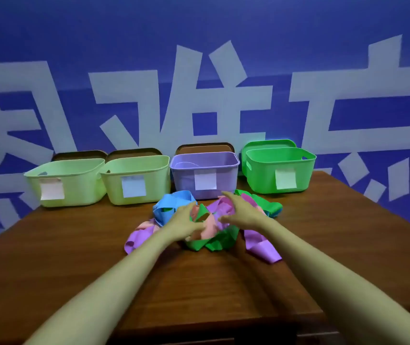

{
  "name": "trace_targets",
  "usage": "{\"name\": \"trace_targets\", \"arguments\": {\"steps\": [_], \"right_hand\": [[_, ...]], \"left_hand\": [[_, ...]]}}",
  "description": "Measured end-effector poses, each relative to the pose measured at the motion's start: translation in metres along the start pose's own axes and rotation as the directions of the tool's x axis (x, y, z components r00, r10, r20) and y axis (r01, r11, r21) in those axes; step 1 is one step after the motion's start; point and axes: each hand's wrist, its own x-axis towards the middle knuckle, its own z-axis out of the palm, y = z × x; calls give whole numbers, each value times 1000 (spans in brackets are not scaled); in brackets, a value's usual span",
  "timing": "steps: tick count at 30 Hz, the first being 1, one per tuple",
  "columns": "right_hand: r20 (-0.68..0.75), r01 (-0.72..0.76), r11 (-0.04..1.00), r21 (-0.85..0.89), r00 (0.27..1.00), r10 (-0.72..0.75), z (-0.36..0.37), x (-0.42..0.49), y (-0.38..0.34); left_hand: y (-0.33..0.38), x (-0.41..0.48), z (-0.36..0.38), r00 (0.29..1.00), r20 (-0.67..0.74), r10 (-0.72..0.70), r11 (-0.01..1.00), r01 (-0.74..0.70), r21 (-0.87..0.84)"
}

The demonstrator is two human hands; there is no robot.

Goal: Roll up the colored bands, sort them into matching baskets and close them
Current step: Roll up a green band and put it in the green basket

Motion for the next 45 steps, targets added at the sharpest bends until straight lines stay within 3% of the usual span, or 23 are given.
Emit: {"name": "trace_targets", "arguments": {"steps": [4, 6, 8, 12, 14, 16, 18, 20, 23, 27, 33, 37, 41, 43, 45], "right_hand": [[96, -4, 999, -34, 995, 7, 22, -23, 4], [98, 26, 999, -48, 995, -21, 33, -26, 15], [90, 84, 993, -88, 993, -77, 38, -24, 23], [62, 181, 968, -173, 983, -172, 41, -14, 25], [-15, 171, 983, -60, 985, -172, 34, -10, 21], [-61, 138, 964, 226, 990, -127, 21, -6, 16], [-46, 96, 859, 502, 995, -85, 6, -3, 5], [-40, 60, 751, 658, 998, -44, -9, 4, -9], [-130, 115, 689, 716, 991, -31, -32, 24, -27], [-192, 157, 678, 718, 981, -24, -59, 44, -39], [-166, 111, 645, 756, 986, 25, -65, 52, -39], [-188, 118, 777, 618, 982, 1, -58, 49, -37], [-138, 77, 718, 692, 990, 28, -52, 51, -36], [-97, 48, 685, 727, 995, 33, -52, 51, -34], [-71, 18, 687, 726, 996, 49, -51, 49, -31]], "left_hand": [[-10, -23, 23, 988, 149, 31, 987, -54, 149], [-10, -31, 32, 993, 96, 75, 978, -92, 187], [-10, -35, 34, 995, -11, 103, 989, -101, 105], [-17, -38, 25, 992, -53, 111, 994, -110, 30], [-23, -36, 15, 994, -63, 91, 995, -93, -32], [-27, -31, 5, 992, -104, 73, 983, -89, -159], [-25, -23, -7, 976, -210, 60, 950, -120, -287], [-16, -11, -20, 951, -305, 54, 892, -183, -413], [6, 7, -44, 928, -366, 73, 822, -264, -505], [26, 22, -69, 909, -399, 118, 815, -319, -484], [35, 29, -65, 957, -283, 63, 816, -212, -538], [42, 29, -51, 992, -69, 108, 816, -128, -564], [45, 31, -31, 972, 128, 197, 805, -85, -588], [46, 31, -23, 974, 121, 193, 822, -93, -562], [46, 32, -20, 986, 61, 152, 746, -74, -661]]}}
